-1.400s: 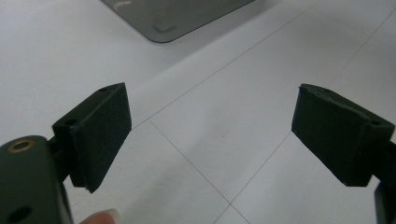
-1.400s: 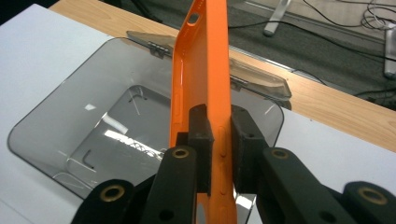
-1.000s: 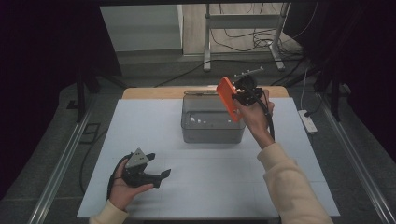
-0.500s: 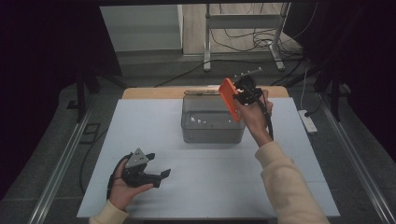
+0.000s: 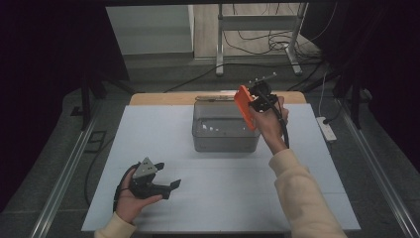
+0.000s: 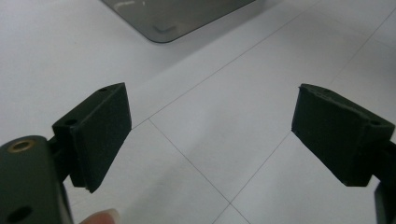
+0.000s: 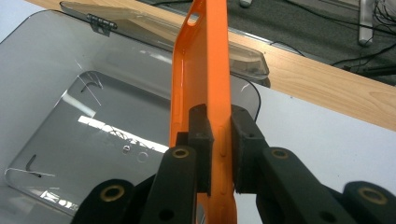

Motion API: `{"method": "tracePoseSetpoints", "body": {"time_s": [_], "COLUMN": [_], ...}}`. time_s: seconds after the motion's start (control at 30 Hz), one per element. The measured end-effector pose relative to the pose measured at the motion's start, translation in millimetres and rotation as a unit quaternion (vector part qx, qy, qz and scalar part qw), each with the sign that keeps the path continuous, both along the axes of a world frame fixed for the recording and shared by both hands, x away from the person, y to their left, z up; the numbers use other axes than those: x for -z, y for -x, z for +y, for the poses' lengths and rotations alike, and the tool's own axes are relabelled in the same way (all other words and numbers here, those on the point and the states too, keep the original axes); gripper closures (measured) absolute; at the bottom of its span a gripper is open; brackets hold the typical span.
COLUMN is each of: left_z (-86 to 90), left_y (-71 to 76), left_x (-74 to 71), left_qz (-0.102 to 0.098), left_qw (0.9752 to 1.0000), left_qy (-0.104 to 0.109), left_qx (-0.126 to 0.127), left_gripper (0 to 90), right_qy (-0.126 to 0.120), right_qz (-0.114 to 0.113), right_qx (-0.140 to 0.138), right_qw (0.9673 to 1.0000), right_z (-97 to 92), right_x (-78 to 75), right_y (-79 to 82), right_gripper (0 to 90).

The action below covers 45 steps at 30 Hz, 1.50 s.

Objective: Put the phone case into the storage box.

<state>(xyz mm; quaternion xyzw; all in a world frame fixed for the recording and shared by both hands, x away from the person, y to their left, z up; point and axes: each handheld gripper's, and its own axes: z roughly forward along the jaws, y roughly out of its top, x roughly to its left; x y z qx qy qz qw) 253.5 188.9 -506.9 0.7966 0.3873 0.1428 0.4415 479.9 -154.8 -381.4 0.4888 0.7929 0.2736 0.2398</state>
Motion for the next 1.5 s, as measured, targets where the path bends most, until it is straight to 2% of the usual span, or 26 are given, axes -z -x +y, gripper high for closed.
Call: {"method": "tracePoseSetpoints", "body": {"time_s": [0.83, 1.5], "left_z": [0.2, -0.5], "left_y": [0.3, 0.2], "left_x": [-0.3, -0.5], "left_qz": [-0.001, 0.000], "left_qw": [1.0000, 1.0000], "left_qy": [-0.001, 0.002], "left_qx": [0.000, 0.002], "left_gripper": [12.1, 12.2], "right_qy": [0.015, 0.022], "right_qz": [0.010, 0.014], "right_qx": [0.004, 0.004], "right_qw": [0.9998, 0.9997], "right_z": [4.4, 5.2], "right_x": [10.5, 13.2], "right_y": [-1.5, 2.1], "right_gripper": [80.1, 80.1]}}
